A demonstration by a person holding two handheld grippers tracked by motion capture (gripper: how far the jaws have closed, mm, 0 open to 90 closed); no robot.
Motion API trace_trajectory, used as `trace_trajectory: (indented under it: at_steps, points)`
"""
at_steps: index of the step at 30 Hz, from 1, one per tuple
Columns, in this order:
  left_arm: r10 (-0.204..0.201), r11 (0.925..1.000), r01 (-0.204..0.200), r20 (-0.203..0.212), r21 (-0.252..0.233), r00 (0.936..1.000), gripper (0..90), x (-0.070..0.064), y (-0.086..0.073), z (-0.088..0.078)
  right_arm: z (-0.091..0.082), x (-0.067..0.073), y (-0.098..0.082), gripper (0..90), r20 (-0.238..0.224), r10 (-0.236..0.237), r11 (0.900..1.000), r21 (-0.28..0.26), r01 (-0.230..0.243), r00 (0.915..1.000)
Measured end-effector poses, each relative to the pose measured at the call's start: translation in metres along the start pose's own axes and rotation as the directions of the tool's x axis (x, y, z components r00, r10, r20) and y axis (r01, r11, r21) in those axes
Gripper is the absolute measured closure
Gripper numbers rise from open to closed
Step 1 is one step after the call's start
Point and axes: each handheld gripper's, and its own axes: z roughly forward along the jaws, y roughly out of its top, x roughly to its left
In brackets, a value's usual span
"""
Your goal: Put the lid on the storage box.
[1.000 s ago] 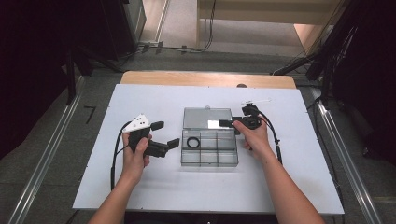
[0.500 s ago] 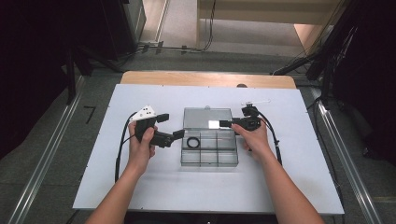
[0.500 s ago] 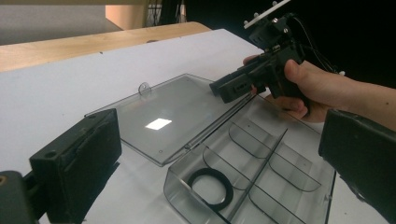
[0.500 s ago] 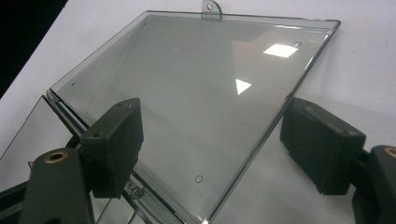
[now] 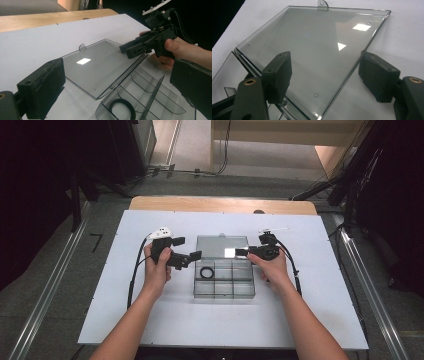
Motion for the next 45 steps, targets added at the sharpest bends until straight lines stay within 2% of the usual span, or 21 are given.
trace_trajectory:
  at_steps: [6,10,13,16,21,25,33,39,45]
  points:
    - [-0.034,0.9993,0.034,-0.001,0.017,0.9994,0.0,0.007,0.000,0.012,0.000,-0.001,0.000,26.1,-0.003,0.002,1.000,-0.002,-0.002,1.0000]
    - [-0.055,0.9982,0.055,-0.016,0.023,0.9984,2.8,0.009,0.001,0.019,0.000,-0.001,0.000,26.1,-0.004,0.002,1.000,-0.003,-0.002,1.0000]
    - [-0.083,0.9962,0.083,-0.005,0.028,0.9966,2.8,0.012,0.001,0.024,0.000,-0.001,0.000,26.1,-0.005,0.002,1.000,-0.002,-0.002,1.0000]
    - [-0.103,0.9939,0.104,-0.017,0.038,0.9945,4.7,0.015,0.001,0.028,0.000,-0.001,0.000,26.1,-0.004,0.002,1.000,-0.003,-0.002,1.0000]
    - [-0.151,0.9866,0.153,-0.032,0.057,0.9880,7.9,0.019,0.000,0.034,0.000,-0.001,0.000,26.2,-0.007,0.000,1.000,-0.004,0.000,1.0000]
    - [-0.196,0.9783,0.197,-0.020,0.064,0.9804,7.8,0.025,-0.002,0.038,0.000,-0.001,0.000,26.2,-0.006,0.000,1.000,-0.004,0.000,1.0000]
    - [-0.235,0.9679,0.237,-0.036,0.084,0.9714,7.9,0.029,-0.006,0.047,0.000,-0.002,-0.001,26.3,-0.011,-0.003,1.000,-0.008,0.003,0.9999]
    - [-0.261,0.9596,0.266,-0.059,0.092,0.9634,12.1,0.034,-0.010,0.052,0.000,-0.002,-0.001,26.4,-0.011,-0.002,1.000,-0.007,0.002,0.9999]
    - [-0.285,0.9506,0.291,-0.065,0.108,0.9563,14.9,0.035,-0.013,0.058,0.000,-0.002,-0.001,26.4,-0.011,-0.003,1.000,-0.007,0.003,0.9999]
